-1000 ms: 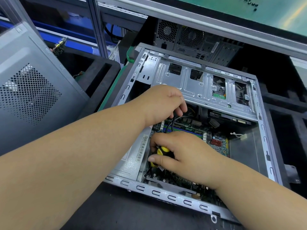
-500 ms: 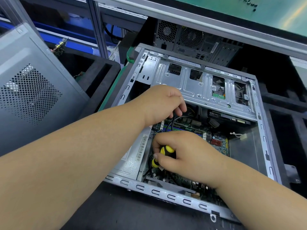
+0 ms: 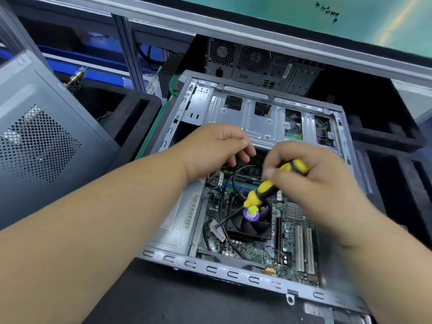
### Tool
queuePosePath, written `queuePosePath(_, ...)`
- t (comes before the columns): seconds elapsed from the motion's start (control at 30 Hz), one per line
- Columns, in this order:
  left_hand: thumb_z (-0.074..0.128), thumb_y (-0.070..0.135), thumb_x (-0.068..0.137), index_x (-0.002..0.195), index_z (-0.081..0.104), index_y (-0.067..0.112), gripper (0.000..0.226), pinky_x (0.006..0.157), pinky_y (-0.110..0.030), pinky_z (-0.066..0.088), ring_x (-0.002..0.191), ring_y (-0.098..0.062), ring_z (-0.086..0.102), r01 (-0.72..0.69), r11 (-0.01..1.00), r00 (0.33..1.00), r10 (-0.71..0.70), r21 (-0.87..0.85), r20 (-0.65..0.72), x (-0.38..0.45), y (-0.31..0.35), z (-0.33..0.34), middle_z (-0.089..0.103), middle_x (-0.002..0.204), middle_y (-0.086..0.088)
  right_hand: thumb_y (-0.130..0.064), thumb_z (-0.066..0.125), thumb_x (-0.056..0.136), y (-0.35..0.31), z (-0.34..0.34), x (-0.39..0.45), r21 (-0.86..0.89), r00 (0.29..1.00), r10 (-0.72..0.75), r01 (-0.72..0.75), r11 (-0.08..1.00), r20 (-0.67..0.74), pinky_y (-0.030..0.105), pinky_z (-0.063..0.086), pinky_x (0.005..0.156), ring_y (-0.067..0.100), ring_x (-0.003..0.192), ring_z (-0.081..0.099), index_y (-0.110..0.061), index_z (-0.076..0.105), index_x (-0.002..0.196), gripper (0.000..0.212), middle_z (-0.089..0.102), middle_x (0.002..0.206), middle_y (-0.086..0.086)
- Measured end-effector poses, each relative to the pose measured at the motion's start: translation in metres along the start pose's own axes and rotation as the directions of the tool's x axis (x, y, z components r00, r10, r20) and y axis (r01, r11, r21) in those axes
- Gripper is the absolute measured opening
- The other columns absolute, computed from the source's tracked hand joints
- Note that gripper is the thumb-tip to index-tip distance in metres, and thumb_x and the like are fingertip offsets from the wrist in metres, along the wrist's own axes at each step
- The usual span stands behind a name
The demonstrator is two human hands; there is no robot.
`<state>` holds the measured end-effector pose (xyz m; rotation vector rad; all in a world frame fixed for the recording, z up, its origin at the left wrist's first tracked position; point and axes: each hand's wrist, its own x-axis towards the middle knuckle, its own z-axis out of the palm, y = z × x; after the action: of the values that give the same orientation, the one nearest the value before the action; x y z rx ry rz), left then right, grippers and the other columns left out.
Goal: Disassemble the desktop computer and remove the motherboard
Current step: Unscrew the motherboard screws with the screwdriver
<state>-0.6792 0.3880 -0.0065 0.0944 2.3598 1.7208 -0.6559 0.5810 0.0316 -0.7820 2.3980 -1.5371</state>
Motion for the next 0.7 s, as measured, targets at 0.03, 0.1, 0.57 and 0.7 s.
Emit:
queuePosePath(0.03,0.048,0.018,0.095,0.089,0.074,0.019,0.027,0.082,-0.037,0.049,0.073,-0.012,0.058,-0.015,1.000,1.000,0.015,-0.009,0.015,-0.002,0.002,-0.002,0.072,0.083,0.003,-0.013,0.062,0.075,-0.003,-0.010,-0.001,0.040,0.996,-0.004,0.008,0.999,-0.084,0.012,0.031,0.045,0.000,0.045,0.040,-0.015,0.063,0.070,0.006,0.048,0.051,-0.011)
queuePosePath(0.1,0.047,0.022,0.097,0.093,0.075,0.025,0.029,0.081,-0.021,0.049,0.083,-0.006,0.063,-0.054,0.999,0.997,0.054,0.000,0.056,-0.008,0.008,-0.005,0.073,0.092,0.007,-0.010,0.061,0.074,-0.007,-0.030,-0.006,0.111,0.969,-0.021,0.049,0.993,-0.247,0.010,0.032,0.045,-0.002,0.045,0.047,-0.014,0.060,0.066,0.008,0.053,0.054,-0.010)
queuePosePath(0.57,0.071,0.016,0.085,0.090,0.073,0.019,0.007,0.072,-0.017,0.051,0.076,-0.008,0.068,-0.071,0.996,0.958,0.053,0.053,0.280,-0.032,0.056,0.023,0.074,0.084,-0.002,-0.024,0.058,0.072,0.005,-0.089,-0.054,0.246,0.824,0.073,0.082,0.966,-0.562,0.014,0.033,0.046,0.010,0.053,0.039,-0.018,0.062,0.066,0.009,0.058,0.069,0.002)
queuePosePath(0.7,0.076,0.017,0.079,0.085,0.073,0.020,0.007,0.071,-0.015,0.050,0.071,-0.006,0.061,-0.079,0.995,0.957,0.061,0.053,0.285,-0.033,0.064,0.042,0.067,0.073,0.006,-0.024,0.057,0.073,0.011,-0.098,-0.071,0.279,0.812,0.101,0.079,0.957,-0.574,0.015,0.034,0.047,0.011,0.056,0.041,-0.019,0.062,0.066,0.010,0.058,0.071,0.001)
